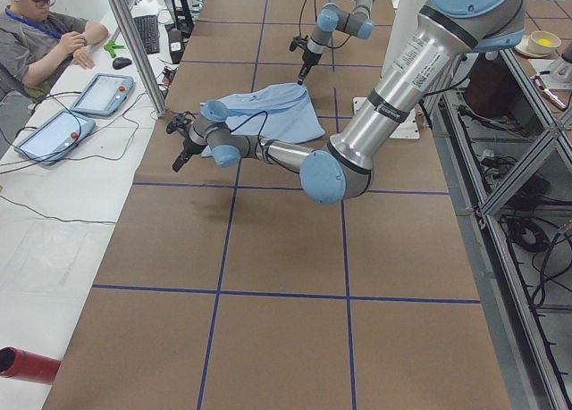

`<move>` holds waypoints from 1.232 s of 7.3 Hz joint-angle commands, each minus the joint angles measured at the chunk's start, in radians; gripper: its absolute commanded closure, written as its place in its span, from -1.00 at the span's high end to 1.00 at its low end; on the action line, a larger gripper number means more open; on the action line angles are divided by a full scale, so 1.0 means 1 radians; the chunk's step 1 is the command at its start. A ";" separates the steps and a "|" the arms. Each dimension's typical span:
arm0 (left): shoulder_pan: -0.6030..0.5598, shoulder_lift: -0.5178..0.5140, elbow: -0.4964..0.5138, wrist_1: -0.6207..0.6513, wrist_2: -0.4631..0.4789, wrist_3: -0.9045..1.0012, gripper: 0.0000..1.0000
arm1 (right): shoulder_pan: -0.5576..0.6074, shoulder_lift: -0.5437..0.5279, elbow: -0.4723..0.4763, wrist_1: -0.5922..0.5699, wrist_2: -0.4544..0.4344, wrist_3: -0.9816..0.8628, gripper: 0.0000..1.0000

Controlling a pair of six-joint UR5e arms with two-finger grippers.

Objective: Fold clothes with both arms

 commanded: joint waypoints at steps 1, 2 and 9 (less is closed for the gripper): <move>0.001 -0.001 -0.003 -0.003 0.000 -0.008 1.00 | -0.119 -0.104 0.082 -0.012 -0.095 0.083 -1.00; 0.001 -0.001 -0.011 -0.001 0.000 -0.010 1.00 | -0.128 -0.112 0.089 -0.013 -0.114 0.081 -0.04; 0.011 0.065 -0.125 -0.003 -0.072 -0.047 1.00 | 0.076 0.268 -0.288 -0.010 -0.053 -0.448 0.46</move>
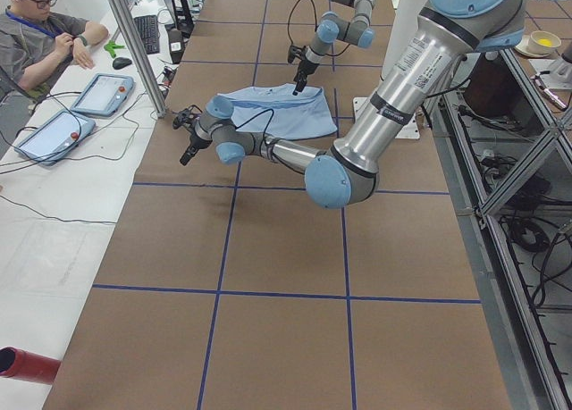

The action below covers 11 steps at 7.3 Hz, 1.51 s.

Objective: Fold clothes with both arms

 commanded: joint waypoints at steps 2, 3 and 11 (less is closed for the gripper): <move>0.002 0.017 -0.020 0.000 -0.007 -0.002 1.00 | 0.030 0.114 -0.164 0.004 0.010 -0.092 0.07; 0.003 0.017 -0.020 0.000 -0.009 -0.002 1.00 | 0.030 0.120 -0.172 0.001 0.010 -0.092 0.01; 0.014 0.017 -0.019 -0.002 -0.007 -0.028 1.00 | 0.061 0.125 -0.215 -0.001 0.012 -0.159 -1.00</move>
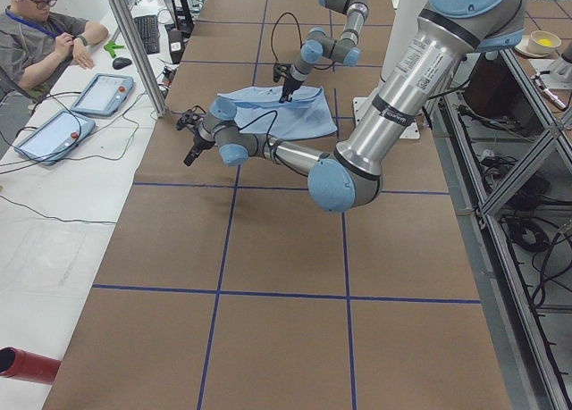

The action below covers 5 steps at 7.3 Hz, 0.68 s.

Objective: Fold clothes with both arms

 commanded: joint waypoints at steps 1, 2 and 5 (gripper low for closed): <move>0.012 0.000 0.000 -0.001 0.000 -0.022 1.00 | 0.041 -0.059 0.044 0.010 0.000 -0.108 -1.00; 0.014 0.000 0.000 -0.001 0.000 -0.027 1.00 | 0.059 -0.113 0.108 0.010 0.003 -0.154 -1.00; 0.022 0.000 0.002 -0.001 0.000 -0.027 1.00 | 0.061 -0.195 0.155 0.015 0.002 -0.149 -0.80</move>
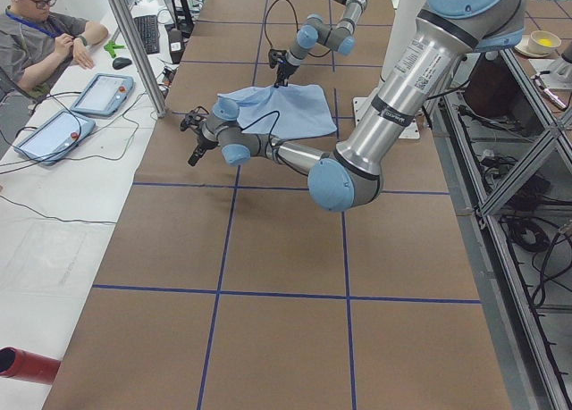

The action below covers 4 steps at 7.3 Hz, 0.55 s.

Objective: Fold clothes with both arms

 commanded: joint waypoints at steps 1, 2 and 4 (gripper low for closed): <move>0.001 0.006 -0.001 0.000 0.000 0.000 1.00 | -0.015 -0.031 0.006 0.008 -0.008 0.019 0.98; 0.003 0.006 -0.001 0.000 0.000 0.000 1.00 | -0.015 -0.031 0.007 0.054 -0.005 0.051 1.00; 0.003 0.006 -0.001 0.000 0.000 0.000 1.00 | 0.052 -0.013 0.002 0.137 0.076 0.064 1.00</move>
